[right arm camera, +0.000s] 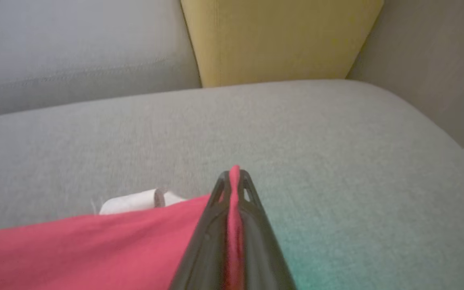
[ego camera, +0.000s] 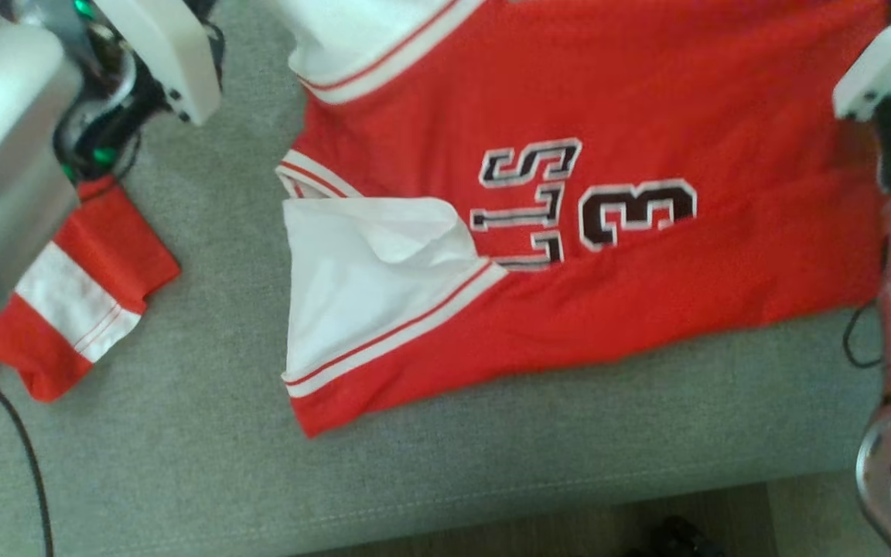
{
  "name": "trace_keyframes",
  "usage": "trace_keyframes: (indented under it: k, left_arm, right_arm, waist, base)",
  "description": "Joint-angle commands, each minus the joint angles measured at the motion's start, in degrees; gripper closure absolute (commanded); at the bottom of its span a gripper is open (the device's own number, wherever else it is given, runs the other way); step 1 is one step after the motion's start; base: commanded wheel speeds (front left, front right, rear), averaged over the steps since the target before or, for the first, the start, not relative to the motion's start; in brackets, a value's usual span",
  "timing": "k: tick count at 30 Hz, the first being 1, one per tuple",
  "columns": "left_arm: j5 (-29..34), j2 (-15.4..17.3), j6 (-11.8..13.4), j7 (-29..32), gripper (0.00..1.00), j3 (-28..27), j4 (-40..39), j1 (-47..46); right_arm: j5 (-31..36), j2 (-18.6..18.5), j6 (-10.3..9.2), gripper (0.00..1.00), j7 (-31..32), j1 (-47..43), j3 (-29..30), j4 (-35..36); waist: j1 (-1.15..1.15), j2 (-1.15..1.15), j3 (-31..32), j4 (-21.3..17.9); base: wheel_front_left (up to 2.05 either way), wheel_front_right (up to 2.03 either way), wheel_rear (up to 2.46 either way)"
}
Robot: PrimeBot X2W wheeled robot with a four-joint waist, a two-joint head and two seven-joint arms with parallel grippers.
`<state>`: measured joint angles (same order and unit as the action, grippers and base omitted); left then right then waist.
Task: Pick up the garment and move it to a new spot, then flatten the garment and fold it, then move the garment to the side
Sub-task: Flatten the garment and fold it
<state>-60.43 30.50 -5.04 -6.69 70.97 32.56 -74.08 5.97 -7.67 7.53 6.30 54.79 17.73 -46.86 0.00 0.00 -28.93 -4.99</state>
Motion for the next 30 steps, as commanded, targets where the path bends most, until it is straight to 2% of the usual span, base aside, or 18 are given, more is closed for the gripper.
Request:
trace_keyframes:
  k: [1, 13, 20, 30]
  left_arm:
    - [1.14, 2.26, 0.37, -0.8, 1.0, -3.05, 0.41, -4.7]
    - [5.33, -2.2, -0.73, -5.84, 1.0, -3.03, 11.11, -11.51]
    - [6.55, -4.66, -1.59, -7.99, 1.0, -3.4, 13.03, -9.56]
    - [8.1, -2.81, -2.28, -8.28, 1.0, -1.65, 7.66, -2.87]
  right_arm:
    - [-0.03, 0.1, -0.04, 1.0, -1.29, 2.52, 0.17, 2.55]
    - [7.01, 2.3, -0.04, 1.0, -9.68, 9.94, 8.49, 2.34]
    - [9.22, 3.25, -0.04, 1.0, -12.82, 8.79, 10.48, -0.93]
    - [8.63, 1.98, -0.04, 1.0, -12.39, 2.31, 10.6, -3.69]
  waist:
    - [0.0, 0.0, -0.42, 0.0]
    - [0.0, 0.0, -2.49, 0.61]
    - [0.0, 0.0, -0.8, 1.54]
    - [0.0, 0.0, 5.43, 2.32]
  base:
    - [0.0, 0.0, 0.0]
    - [0.0, 0.0, 0.0]
    - [0.0, 0.0, 0.0]
    - [0.0, 0.0, 0.0]
